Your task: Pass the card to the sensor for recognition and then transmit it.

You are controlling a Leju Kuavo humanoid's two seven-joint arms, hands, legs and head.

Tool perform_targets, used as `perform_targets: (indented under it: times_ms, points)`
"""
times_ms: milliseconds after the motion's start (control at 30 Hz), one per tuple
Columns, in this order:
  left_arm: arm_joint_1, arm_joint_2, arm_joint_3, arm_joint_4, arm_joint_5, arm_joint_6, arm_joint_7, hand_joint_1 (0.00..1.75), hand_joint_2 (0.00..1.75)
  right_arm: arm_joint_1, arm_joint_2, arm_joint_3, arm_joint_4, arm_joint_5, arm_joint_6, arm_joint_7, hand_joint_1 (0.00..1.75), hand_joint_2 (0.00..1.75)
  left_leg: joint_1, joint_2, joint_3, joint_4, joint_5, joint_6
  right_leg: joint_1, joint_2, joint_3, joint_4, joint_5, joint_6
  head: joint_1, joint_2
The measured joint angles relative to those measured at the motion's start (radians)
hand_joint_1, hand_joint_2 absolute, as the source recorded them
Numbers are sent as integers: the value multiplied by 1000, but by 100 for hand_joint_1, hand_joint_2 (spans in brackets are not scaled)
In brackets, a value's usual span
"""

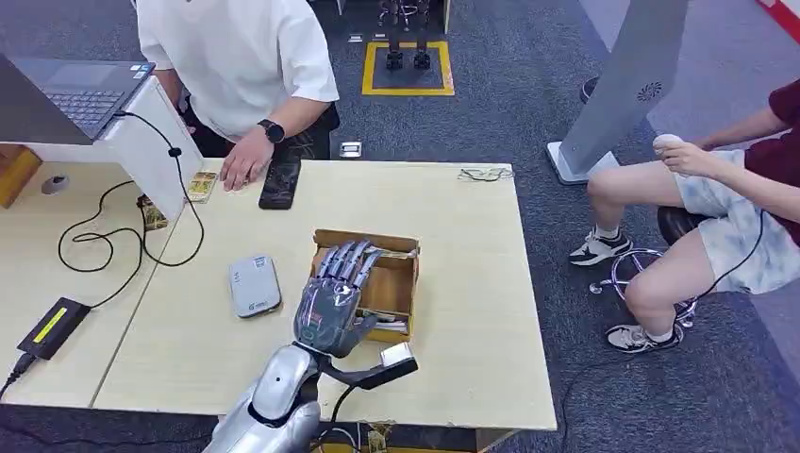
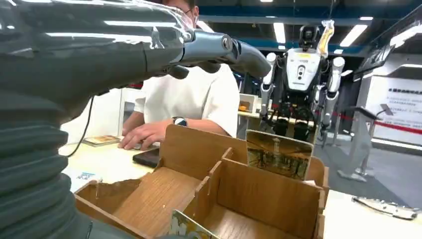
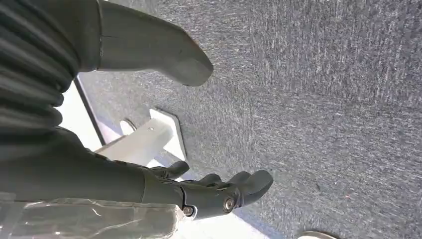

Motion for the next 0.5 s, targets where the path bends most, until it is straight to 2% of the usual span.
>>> perform_targets:
  times_ms: [333, 367, 400, 467, 500]
  points:
    - [-16, -8, 0, 37, -14, -12, 0, 0, 175, -3, -6, 8, 10, 0, 0, 0, 0, 175, 0, 0, 0, 0, 0, 0, 0, 0, 0, 0, 0, 0, 0, 0]
    - [-17, -8, 0, 42, -16, -18, 0, 16, 175, -3, -6, 8, 11, 0, 0, 0, 0, 175, 0, 0, 0, 0, 0, 0, 0, 0, 0, 0, 0, 0, 0, 0]
    - [-17, -10, 0, 47, -21, -24, 2, 45, 175, -4, -7, 9, 12, 0, 0, 0, 0, 175, 0, 0, 0, 0, 0, 0, 0, 0, 0, 0, 0, 0, 0, 0]
    - [-18, -14, 0, 56, -30, -38, 11, 80, 175, -6, -8, 10, 14, 0, 0, 0, 0, 175, 0, 0, 0, 0, 0, 0, 0, 0, 0, 0, 0, 0, 0, 0]
    - [-18, -15, 0, 59, -32, -42, 16, 112, 175, -6, -8, 10, 16, 0, -1, 1, 0, 175, 0, 0, 0, 0, 0, 0, 0, 0, 0, 0, 0, 0, 0, 0]
